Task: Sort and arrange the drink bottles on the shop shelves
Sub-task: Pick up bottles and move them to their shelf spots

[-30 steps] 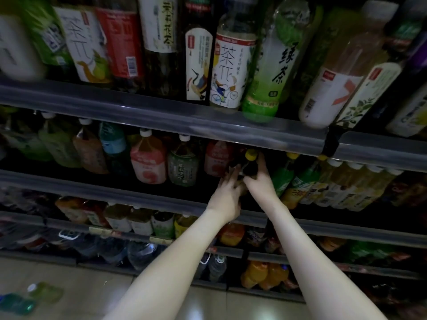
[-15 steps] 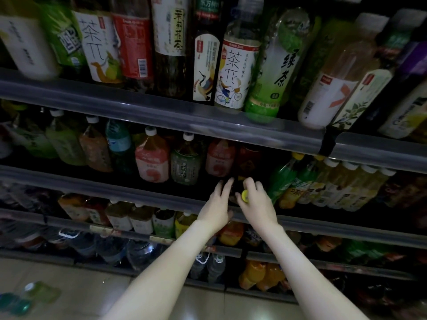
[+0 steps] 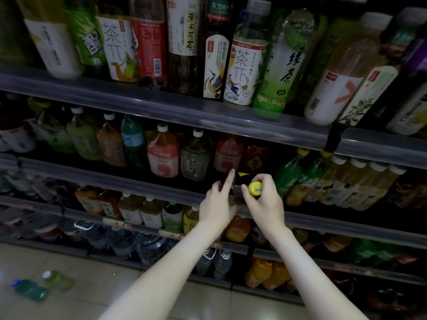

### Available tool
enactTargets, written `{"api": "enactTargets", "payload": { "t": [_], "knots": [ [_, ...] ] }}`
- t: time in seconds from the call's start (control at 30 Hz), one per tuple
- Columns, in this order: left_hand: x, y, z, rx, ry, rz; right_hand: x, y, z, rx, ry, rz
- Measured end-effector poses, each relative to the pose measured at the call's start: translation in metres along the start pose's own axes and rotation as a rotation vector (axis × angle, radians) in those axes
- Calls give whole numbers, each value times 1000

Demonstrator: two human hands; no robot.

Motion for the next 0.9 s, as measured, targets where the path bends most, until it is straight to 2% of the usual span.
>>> {"api": "enactTargets", "payload": {
  "t": [0.07,0.17,0.37,0.67,0.9],
  "knots": [
    [-4,6,6,-15,-66,13,-10,4,3,-2,28,16],
    [-6,9,20,-116,-179,186,-21,4,9,-95,53,38],
    [-44,-40,43,-250,-70,193,10,-32,31,-388,-40,-34],
    [-157,-217,61,-511,98,20,161,-190,114,-650,-330,-58],
    [-245,-358,59,-543,237,92,299,-321,165,-761,-486,18]
  ]
}}
Point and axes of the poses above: each hand's wrist, its own z-axis away from the middle knuckle, its own y-axis out of the back of the hand, x = y × z, the point moved 4 cm from there along -z, towards the middle knuckle, and after that the axes turned 12 degrees about -x, right-handed, at the moved point
